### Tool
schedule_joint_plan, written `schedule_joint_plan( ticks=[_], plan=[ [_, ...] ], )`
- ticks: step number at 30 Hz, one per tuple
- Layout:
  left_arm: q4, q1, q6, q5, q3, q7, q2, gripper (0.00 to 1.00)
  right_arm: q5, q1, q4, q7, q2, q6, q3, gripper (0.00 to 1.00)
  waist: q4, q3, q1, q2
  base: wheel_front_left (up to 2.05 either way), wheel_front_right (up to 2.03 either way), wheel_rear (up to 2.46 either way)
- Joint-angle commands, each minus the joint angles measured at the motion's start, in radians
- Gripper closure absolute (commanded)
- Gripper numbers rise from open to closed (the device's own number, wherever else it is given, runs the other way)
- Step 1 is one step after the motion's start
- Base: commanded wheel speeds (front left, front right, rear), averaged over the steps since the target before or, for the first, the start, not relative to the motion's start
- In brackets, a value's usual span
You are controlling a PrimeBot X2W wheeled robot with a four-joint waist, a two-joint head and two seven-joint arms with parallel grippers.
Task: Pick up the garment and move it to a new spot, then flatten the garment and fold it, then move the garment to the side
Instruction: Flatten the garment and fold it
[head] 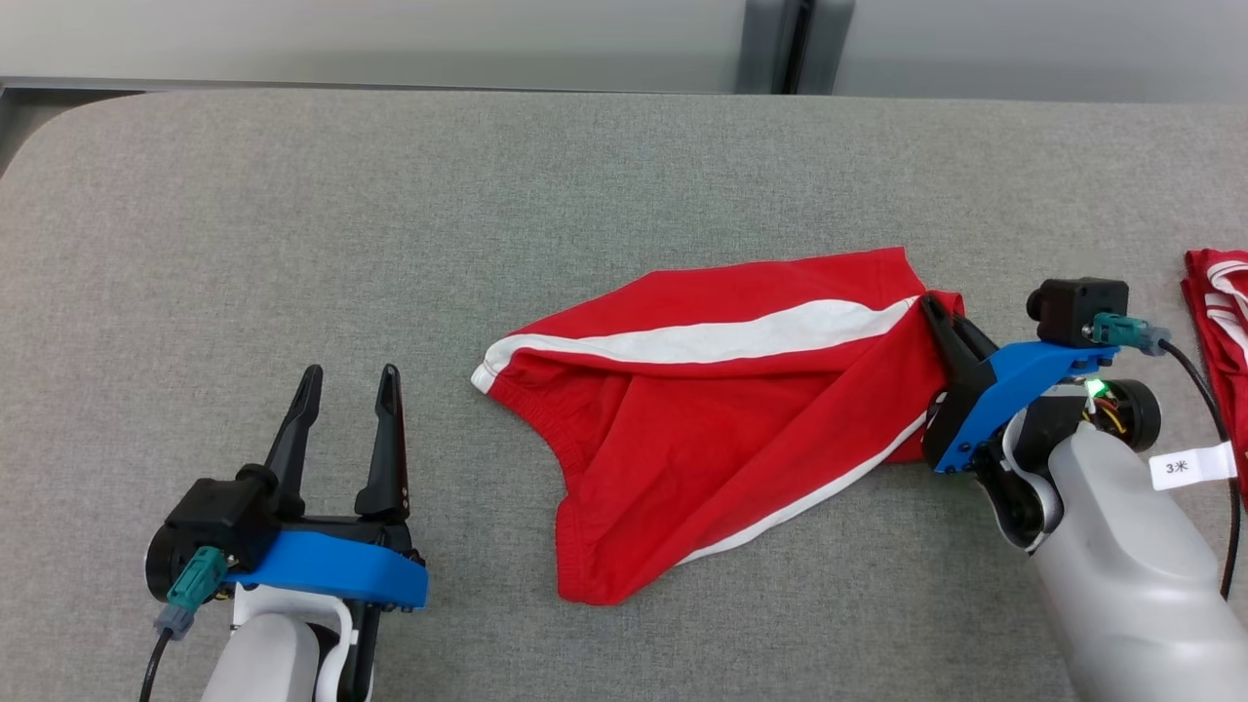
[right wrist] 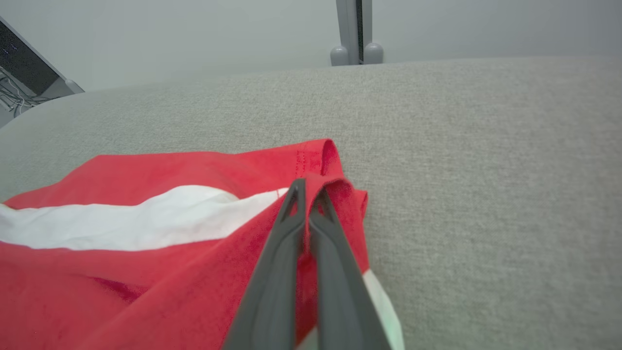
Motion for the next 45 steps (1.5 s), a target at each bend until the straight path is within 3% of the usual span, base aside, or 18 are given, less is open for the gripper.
schedule_joint_plan(
  ticks=[1, 2, 9, 15, 19, 25, 32, 39, 45],
  plan=[
    [0.0, -0.013, -0.006, 0.003, 0.003, -0.004, 0.002, 0.0, 0.01, -0.015, 0.023, -0.007, 0.001, 0.0, 0.006, 0.36, 0.0, 0.001, 0.0, 0.0, 0.0, 0.0, 0.0],
    [0.003, -0.014, -0.006, 0.003, 0.002, -0.004, 0.002, 0.0, 0.019, -0.022, 0.045, -0.016, 0.002, 0.0, 0.015, 0.0, 0.0, -0.001, 0.0, 0.0, 0.0, 0.0, 0.0],
    [0.011, 0.015, -0.004, -0.009, 0.011, -0.004, -0.004, 0.0, 0.08, 0.023, 0.071, -0.126, -0.025, 0.0, 0.046, 0.0, -0.018, -0.051, 0.0, 0.0, 0.0, 0.0, 0.0],
    [0.005, 0.052, -0.004, -0.013, 0.021, -0.004, -0.008, 0.0, 0.072, 0.147, -0.081, -0.214, -0.097, 0.0, 0.032, 0.0, -0.044, -0.103, 0.0, 0.0, 0.0, 0.0, 0.0],
    [-0.001, 0.082, -0.004, -0.012, 0.016, -0.004, -0.009, 0.0, 0.0, 0.275, -0.236, -0.231, -0.115, 0.0, -0.045, 0.0, -0.061, -0.125, 0.0, 0.0, 0.0, 0.0, 0.0],
    [-0.007, 0.121, -0.004, -0.01, 0.01, -0.004, -0.013, 0.0, -0.125, 0.483, -0.491, -0.234, -0.035, 0.0, -0.15, 0.0, -0.072, -0.155, 0.0, 0.0, 0.0, 0.0, 0.0],
    [0.006, 0.144, -0.004, -0.005, -0.043, -0.002, -0.014, 0.0, -0.172, 0.602, -0.638, -0.164, 0.033, 0.0, -0.188, 0.0, -0.073, -0.161, 0.0, 0.0, 0.0, 0.0, 0.0],
    [0.011, 0.123, -0.004, -0.116, -0.257, 0.189, 0.045, 0.0, -0.176, 0.609, -0.702, -0.121, 0.049, 0.0, -0.178, 0.0, -0.073, -0.145, 0.0, 0.0, 0.0, 0.0, 0.0],
    [-0.006, 0.12, -0.001, -0.206, -0.29, 0.358, 0.059, 0.0, -0.17, 0.612, -0.713, -0.114, 0.062, 0.0, -0.172, 0.0, -0.079, -0.138, 0.0, 0.0, 0.0, 0.0, 0.0]
  ],
)
